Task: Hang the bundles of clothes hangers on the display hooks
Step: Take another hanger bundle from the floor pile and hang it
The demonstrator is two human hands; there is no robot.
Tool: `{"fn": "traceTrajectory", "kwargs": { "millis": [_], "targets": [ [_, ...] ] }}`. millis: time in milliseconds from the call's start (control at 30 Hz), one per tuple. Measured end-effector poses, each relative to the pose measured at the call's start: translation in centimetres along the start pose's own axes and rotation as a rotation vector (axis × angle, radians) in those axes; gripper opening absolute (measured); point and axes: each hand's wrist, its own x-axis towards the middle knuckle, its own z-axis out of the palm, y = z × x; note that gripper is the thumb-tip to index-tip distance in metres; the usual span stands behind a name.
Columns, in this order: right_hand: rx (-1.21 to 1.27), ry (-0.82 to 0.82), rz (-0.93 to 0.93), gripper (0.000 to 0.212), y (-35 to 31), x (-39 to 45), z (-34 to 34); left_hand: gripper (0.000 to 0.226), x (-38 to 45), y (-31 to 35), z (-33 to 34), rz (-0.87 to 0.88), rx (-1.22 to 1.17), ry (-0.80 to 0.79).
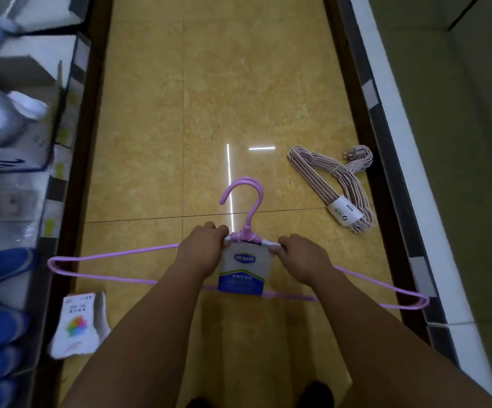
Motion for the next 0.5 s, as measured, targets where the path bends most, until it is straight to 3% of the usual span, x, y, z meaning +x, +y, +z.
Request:
{"fn": "traceTrajectory", "kwargs": {
  "millis": [367,500],
  "targets": [
    [-0.02,0.025,-0.081,0.033,-10.1,-13.1,-15.5,0.017,-15.5,2.9,-17.2,-0.04,-0.064,0.045],
    [-0.089,0.1,-0.153,0.036,-14.5,-18.4,-21.9,0.014,-21.1,4.4,-23.7,-0.086,-0.139,0.137]
  ]
}}
